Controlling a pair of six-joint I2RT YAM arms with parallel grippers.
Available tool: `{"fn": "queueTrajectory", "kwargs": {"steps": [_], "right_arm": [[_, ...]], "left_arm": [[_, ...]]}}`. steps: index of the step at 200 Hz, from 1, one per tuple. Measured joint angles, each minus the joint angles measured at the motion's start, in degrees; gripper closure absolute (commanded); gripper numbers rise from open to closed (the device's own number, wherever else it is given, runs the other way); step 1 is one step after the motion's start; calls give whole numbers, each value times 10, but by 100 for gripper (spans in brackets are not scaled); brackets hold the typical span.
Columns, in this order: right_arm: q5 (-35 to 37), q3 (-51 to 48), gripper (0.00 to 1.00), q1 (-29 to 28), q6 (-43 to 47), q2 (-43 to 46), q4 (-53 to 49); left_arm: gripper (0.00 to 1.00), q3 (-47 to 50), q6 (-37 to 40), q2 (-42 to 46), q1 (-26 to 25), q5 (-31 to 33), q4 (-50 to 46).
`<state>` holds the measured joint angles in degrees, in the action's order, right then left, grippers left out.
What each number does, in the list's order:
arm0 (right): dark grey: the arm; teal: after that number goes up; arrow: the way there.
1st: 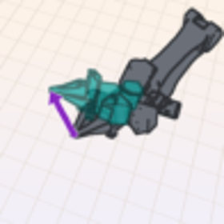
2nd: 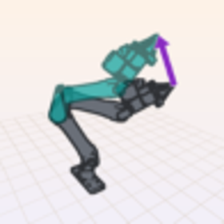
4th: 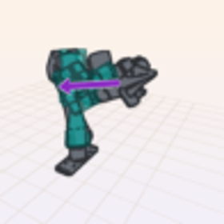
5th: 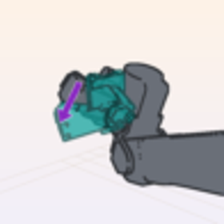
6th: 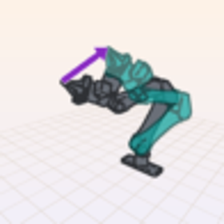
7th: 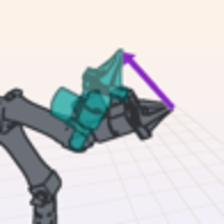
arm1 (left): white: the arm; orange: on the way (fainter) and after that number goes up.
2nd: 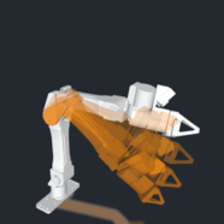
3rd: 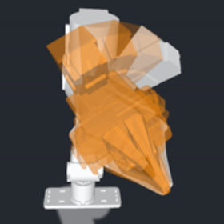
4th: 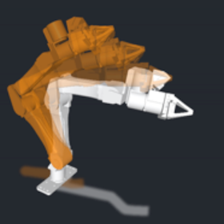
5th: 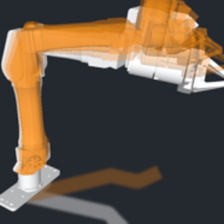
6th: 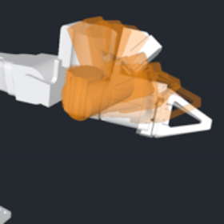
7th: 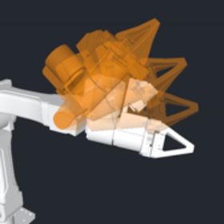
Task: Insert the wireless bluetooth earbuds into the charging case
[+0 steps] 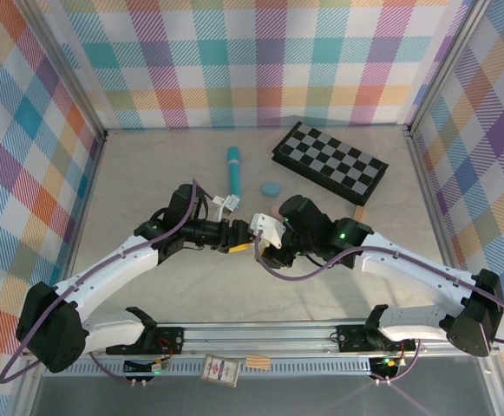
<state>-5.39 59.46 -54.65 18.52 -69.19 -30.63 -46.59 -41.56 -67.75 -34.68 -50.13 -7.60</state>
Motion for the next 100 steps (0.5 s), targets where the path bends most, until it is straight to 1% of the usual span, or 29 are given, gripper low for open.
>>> {"fn": "queueTrajectory", "kwargs": {"steps": [21,51,61,71,82,100], "right_arm": [[-4,0,53,0,0,0,8],[-8,0,53,0,0,2,10],[-9,0,52,0,-1,3,10],[-9,0,49,0,-1,4,9],[-9,0,43,0,-2,4,10],[-11,-2,28,3,-6,9,12]], "left_arm": [[54,1,-7,0,-12,-5,6],[74,5,-12,0,-16,-1,3],[81,7,-11,0,-16,1,3],[85,7,-12,0,-16,3,3],[87,7,-11,1,-16,4,3],[88,7,3,5,-16,3,5]]}}
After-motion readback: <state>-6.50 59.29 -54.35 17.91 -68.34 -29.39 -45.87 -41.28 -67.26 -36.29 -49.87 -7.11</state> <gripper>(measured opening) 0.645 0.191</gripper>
